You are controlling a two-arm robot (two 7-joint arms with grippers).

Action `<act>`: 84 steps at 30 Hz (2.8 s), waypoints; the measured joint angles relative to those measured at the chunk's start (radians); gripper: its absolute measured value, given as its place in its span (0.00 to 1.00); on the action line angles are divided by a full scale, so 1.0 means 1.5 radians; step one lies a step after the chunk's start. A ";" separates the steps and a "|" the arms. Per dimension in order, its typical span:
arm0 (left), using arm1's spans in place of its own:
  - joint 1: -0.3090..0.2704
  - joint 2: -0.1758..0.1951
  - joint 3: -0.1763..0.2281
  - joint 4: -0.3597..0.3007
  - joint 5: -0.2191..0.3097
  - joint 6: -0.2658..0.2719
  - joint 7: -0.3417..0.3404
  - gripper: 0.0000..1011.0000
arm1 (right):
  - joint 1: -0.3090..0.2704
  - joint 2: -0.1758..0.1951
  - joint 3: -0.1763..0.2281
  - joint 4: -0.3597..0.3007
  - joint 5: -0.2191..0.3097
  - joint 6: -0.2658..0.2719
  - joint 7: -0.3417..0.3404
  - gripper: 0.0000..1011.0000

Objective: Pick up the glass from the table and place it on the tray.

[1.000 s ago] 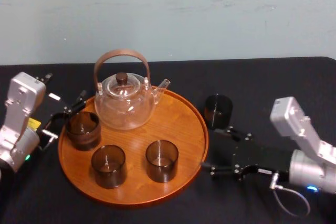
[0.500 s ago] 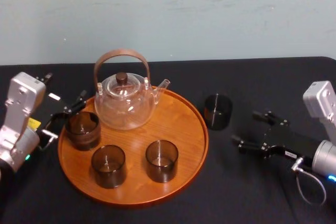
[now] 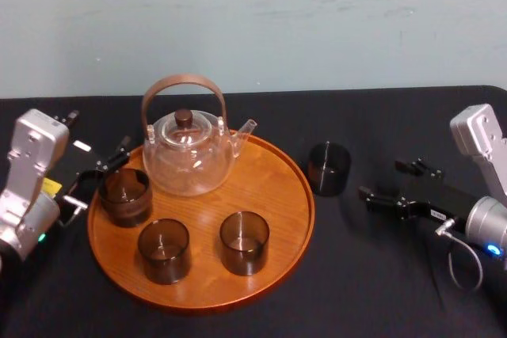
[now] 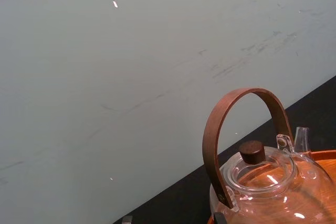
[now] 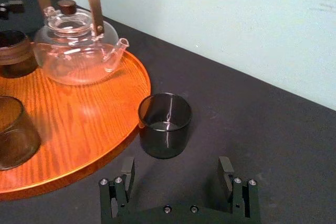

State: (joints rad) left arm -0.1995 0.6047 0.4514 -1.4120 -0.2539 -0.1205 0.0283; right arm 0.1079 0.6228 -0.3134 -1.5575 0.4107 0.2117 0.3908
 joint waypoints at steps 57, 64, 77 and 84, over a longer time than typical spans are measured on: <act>0.000 0.000 0.000 0.000 0.000 0.000 0.000 0.99 | 0.195 -0.118 -0.087 0.188 -0.099 0.063 0.054 0.99; 0.000 0.000 0.000 0.000 0.000 0.000 0.000 0.99 | 0.208 -0.128 -0.090 0.207 -0.105 0.061 0.055 0.99; 0.000 0.000 0.000 0.000 0.000 0.000 0.000 0.99 | 0.219 -0.139 -0.094 0.227 -0.113 0.061 0.057 0.99; 0.000 0.000 0.000 0.000 0.000 0.000 0.000 0.99 | 0.220 -0.138 -0.099 0.227 -0.122 0.056 0.058 0.99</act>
State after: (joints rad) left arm -0.1995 0.6047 0.4514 -1.4120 -0.2539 -0.1205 0.0283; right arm 0.4385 0.4154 -0.4625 -1.2167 0.2279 0.2961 0.4776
